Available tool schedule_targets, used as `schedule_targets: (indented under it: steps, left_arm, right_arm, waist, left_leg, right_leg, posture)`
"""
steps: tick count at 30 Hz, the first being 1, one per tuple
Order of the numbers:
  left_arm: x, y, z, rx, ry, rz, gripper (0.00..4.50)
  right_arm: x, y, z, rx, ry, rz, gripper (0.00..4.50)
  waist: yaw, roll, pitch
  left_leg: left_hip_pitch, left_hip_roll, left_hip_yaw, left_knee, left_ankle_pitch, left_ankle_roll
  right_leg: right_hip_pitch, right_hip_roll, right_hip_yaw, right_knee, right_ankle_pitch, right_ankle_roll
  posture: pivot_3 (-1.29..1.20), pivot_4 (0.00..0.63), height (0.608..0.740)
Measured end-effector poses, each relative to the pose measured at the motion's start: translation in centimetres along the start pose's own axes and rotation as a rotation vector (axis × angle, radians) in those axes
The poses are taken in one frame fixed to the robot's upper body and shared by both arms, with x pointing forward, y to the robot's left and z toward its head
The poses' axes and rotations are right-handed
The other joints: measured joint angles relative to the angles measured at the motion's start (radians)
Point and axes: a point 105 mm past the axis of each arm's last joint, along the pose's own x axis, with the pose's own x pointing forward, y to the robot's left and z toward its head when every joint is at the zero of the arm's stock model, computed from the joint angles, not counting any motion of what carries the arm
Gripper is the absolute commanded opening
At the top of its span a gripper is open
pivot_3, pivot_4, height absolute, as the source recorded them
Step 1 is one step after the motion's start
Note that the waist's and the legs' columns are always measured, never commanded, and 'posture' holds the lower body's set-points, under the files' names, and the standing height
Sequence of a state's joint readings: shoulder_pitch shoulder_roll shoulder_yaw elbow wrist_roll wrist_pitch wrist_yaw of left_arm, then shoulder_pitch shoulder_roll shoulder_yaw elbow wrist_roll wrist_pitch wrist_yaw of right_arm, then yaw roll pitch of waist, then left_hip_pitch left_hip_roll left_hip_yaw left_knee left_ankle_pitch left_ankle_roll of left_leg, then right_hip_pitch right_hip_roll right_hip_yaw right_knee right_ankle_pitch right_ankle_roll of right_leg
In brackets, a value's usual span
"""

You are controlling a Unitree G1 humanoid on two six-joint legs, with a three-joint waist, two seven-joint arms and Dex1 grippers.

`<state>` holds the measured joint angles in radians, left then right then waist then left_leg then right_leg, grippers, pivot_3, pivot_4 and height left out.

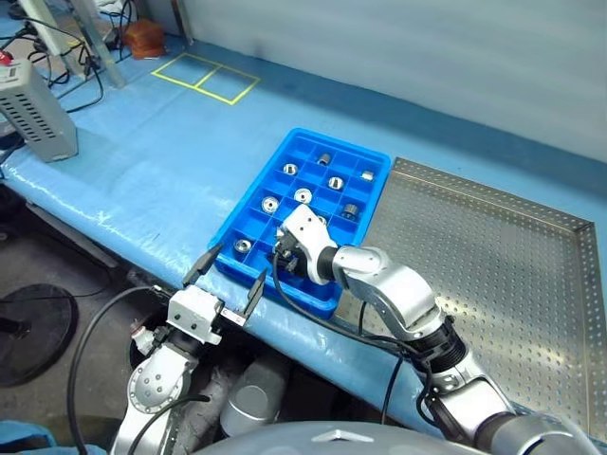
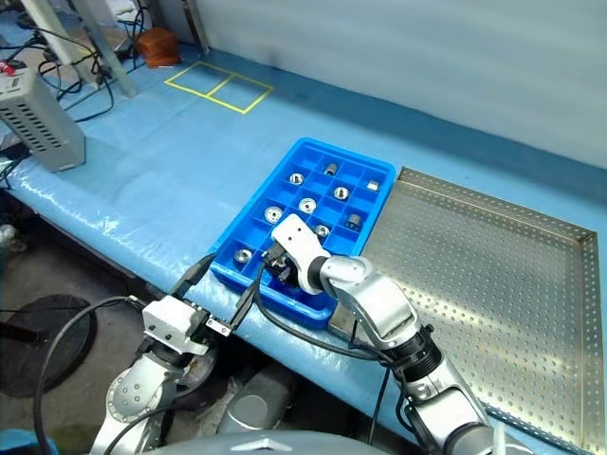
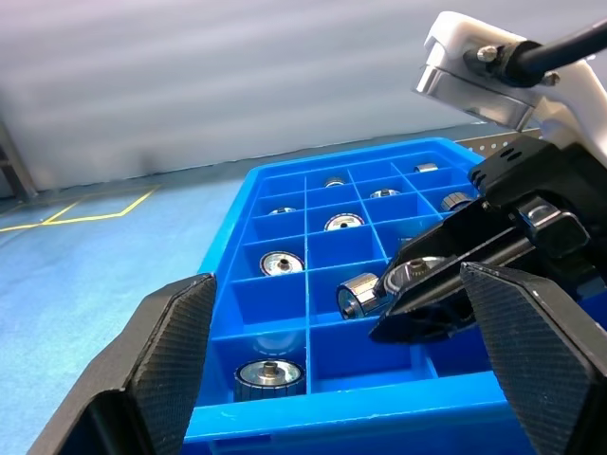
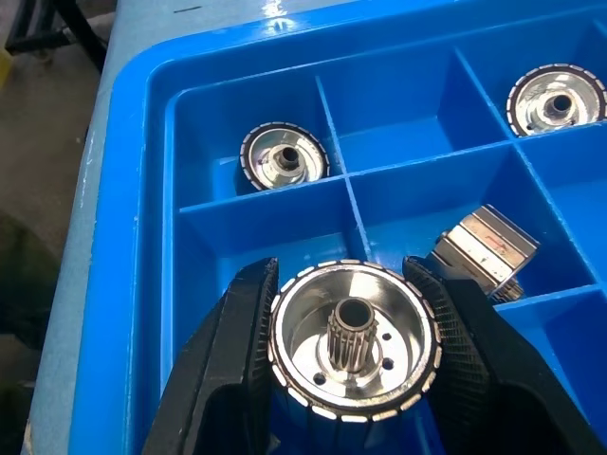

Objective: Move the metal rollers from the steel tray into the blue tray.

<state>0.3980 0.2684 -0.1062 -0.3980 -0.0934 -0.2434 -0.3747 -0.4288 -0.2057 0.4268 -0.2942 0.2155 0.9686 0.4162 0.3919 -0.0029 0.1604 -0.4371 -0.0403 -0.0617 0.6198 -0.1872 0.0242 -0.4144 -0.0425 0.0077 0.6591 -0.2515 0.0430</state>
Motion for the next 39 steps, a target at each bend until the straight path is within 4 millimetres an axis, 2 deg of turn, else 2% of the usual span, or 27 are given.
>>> schedule_targets:
  steps: [5,7,8,14,18,21,27,30,34,39]
  left_arm:
    - [-0.3,0.0,-0.7,-0.008,0.032,-0.018,4.50]
    - [-0.5,-0.2,-0.9,-0.016,0.045,-0.022,4.50]
    - [-0.5,-0.3,-0.9,-0.018,0.048,-0.025,4.50]
    - [-0.5,-0.4,-0.8,-0.025,0.042,-0.056,4.50]
    - [0.1,-0.3,-0.3,0.001,0.016,-0.099,4.50]
    - [1.2,0.1,-0.2,0.010,-0.007,-0.099,4.50]
    - [3.5,0.1,0.0,0.038,-0.042,-0.105,4.50]
    - [4.1,-1.0,0.0,0.029,-0.037,-0.118,4.50]
    - [4.2,-3.4,0.6,0.006,-0.032,-0.174,4.50]
    - [5.1,-3.5,1.1,0.010,-0.027,-0.183,4.50]
  right_arm:
    - [-1.1,0.0,-0.5,-0.014,0.019,-0.014,1.73]
    - [-1.6,-0.1,-0.7,-0.015,0.021,-0.020,2.44]
    - [-1.8,0.0,-0.8,-0.010,0.022,-0.020,2.62]
    - [-2.9,-0.6,-1.2,0.045,0.016,-0.060,4.48]
    - [-3.4,-0.3,-0.9,0.077,-0.027,-0.058,4.48]
    - [-4.1,-0.4,0.1,0.091,-0.102,-0.078,4.48]
    - [-6.3,-2.4,0.3,0.115,-0.167,-0.222,4.48]
    - [-7.6,-3.4,-0.1,0.126,-0.179,-0.292,4.48]
    - [-8.4,-3.7,-0.1,0.122,-0.188,-0.327,4.48]
    - [-8.4,-3.5,-0.4,0.127,-0.182,-0.334,4.48]
  waist:
    - [0.020,0.000,0.000]
    - [0.023,-0.001,-0.001]
    - [0.024,-0.001,-0.001]
    - [0.022,-0.002,-0.001]
    - [0.015,-0.002,-0.001]
    - [0.005,-0.001,-0.001]
    - [-0.028,-0.002,-0.001]
    - [-0.060,-0.002,-0.001]
    - [-0.114,-0.002,-0.001]
    - [-0.191,-0.002,-0.001]
  left_leg:
    - [-0.002,0.000,0.001,0.002,-0.002,0.002]
    - [-0.002,-0.001,0.002,0.002,-0.003,0.003]
    - [-0.002,-0.001,0.002,0.002,-0.003,0.003]
    - [-0.003,0.000,0.002,0.003,-0.003,0.003]
    - [-0.003,0.000,0.002,0.004,-0.003,0.003]
    - [-0.003,0.000,0.002,0.005,-0.003,0.003]
    - [-0.003,-0.001,0.003,0.008,-0.003,0.004]
    - [-0.003,-0.001,0.004,0.008,-0.004,0.005]
    - [-0.003,0.000,0.005,0.008,-0.003,0.008]
    - [-0.002,0.001,0.004,0.008,0.000,0.009]
  right_leg:
    - [0.000,0.000,0.000,-0.002,0.001,0.002]
    - [0.000,0.000,0.001,-0.003,0.001,0.002]
    - [0.000,0.000,0.001,-0.003,0.001,0.003]
    - [0.000,0.000,0.001,-0.004,0.001,0.003]
    - [0.000,0.000,0.000,-0.004,0.001,0.003]
    - [0.001,0.001,0.000,-0.003,0.002,0.003]
    - [0.002,0.000,0.001,-0.003,0.003,0.006]
    - [0.002,0.000,0.003,-0.003,0.004,0.006]
    - [0.005,0.000,0.005,-0.002,0.007,0.000]
    - [0.005,-0.001,0.004,0.000,0.005,-0.002]
  posture:
    - [0.43,0.150,0.740]
    - [0.42,0.150,0.740]
    - [0.41,0.150,0.740]
    - [0.38,0.150,0.740]
    - [0.34,0.150,0.740]
    - [0.31,0.150,0.740]
    - [0.23,0.150,0.740]
    - [0.21,0.150,0.740]
    - [0.19,0.150,0.740]
    - [0.18,0.150,0.740]
